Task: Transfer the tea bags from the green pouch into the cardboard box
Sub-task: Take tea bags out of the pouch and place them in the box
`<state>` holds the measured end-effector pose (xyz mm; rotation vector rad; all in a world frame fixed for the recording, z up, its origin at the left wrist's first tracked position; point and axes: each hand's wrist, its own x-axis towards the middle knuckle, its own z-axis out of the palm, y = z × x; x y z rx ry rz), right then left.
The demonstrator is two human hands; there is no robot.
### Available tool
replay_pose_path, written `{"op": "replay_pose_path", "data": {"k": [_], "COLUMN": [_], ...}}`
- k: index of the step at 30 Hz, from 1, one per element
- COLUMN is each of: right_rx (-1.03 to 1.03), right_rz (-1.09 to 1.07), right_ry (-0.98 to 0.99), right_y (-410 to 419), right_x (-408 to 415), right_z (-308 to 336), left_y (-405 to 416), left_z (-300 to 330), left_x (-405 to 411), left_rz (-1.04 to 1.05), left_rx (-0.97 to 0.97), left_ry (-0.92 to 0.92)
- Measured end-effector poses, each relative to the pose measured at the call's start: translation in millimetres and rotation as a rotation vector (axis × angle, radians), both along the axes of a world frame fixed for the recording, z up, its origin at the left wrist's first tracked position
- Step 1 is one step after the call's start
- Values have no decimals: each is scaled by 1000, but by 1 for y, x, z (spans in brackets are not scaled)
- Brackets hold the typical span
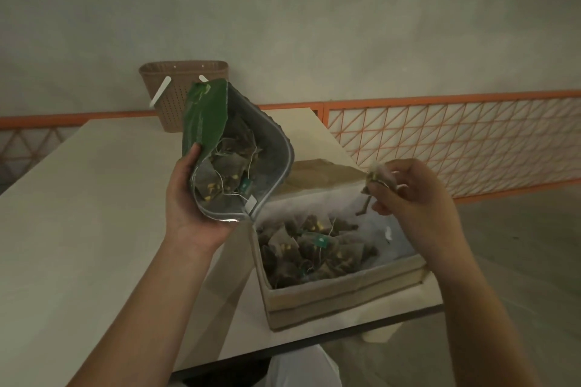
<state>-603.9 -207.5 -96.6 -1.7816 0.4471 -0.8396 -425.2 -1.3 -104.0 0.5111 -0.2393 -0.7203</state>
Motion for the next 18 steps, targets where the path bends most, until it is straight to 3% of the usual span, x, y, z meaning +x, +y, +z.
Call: {"op": "replay_pose_path", "data": {"k": [6, 10, 18], "right_rx": [-398, -502, -507], "right_rz": [-200, -233, -15], "right_ry": [247, 299, -46], "right_y": [-12, -6, 81], "right_x": [0, 4, 26], "right_z": [-17, -21, 11], "left_y": [-2, -1, 2], "left_z": [1, 1, 3], "left_x": [-2, -3, -4], "left_rz": [-11, -7, 9], "left_rx": [-1, 5, 22], "left_ry": [-27, -17, 37]}}
